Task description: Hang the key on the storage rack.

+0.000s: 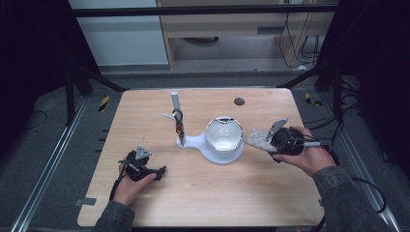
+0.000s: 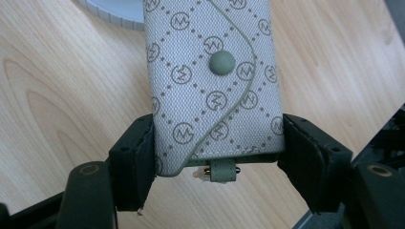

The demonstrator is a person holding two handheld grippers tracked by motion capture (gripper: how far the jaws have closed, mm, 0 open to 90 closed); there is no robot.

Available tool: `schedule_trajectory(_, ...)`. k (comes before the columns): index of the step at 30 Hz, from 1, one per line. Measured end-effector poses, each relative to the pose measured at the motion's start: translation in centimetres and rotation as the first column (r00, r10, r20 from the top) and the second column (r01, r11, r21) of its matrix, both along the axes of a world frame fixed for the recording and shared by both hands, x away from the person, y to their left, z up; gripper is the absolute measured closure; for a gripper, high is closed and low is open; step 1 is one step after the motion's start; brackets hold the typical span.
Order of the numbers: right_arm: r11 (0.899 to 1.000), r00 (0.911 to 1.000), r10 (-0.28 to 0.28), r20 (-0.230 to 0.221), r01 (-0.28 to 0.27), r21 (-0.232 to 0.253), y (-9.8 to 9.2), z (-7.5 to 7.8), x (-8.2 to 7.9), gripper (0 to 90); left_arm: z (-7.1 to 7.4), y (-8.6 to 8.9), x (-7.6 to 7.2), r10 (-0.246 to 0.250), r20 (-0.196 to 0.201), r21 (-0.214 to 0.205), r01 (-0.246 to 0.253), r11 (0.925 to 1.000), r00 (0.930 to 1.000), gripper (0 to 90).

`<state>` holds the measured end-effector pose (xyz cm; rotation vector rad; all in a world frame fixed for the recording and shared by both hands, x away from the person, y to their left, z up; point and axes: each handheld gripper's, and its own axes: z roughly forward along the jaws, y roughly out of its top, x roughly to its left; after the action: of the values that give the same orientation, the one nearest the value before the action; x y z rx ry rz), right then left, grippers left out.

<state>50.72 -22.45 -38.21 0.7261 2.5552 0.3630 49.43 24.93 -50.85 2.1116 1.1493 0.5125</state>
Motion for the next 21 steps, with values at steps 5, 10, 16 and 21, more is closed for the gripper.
schedule_trajectory(5,1.0,0.9997,0.009,0.023,-0.009,-0.008,0.6,0.6,0.0,31.9,0.0,0.0,0.0,0.0,0.0,0.0,0.0,1.0,1.0,1.7)
schedule_trajectory(10,1.0,0.9987,0.017,0.047,-0.017,-0.009,1.2,1.0,-0.1,31.9,0.0,0.0,0.0,-0.001,0.0,0.001,0.001,1.0,1.0,1.7)
schedule_trajectory(16,0.999,0.9965,0.039,0.073,-0.037,-0.028,1.9,1.4,-0.2,31.9,0.0,0.0,0.0,-0.001,0.001,0.001,0.001,1.0,1.0,1.7)
schedule_trajectory(21,0.999,0.9964,0.043,0.073,-0.042,-0.022,2.1,1.6,-0.2,32.0,0.0,0.0,0.0,-0.001,0.0,0.001,0.001,1.0,1.0,1.7)
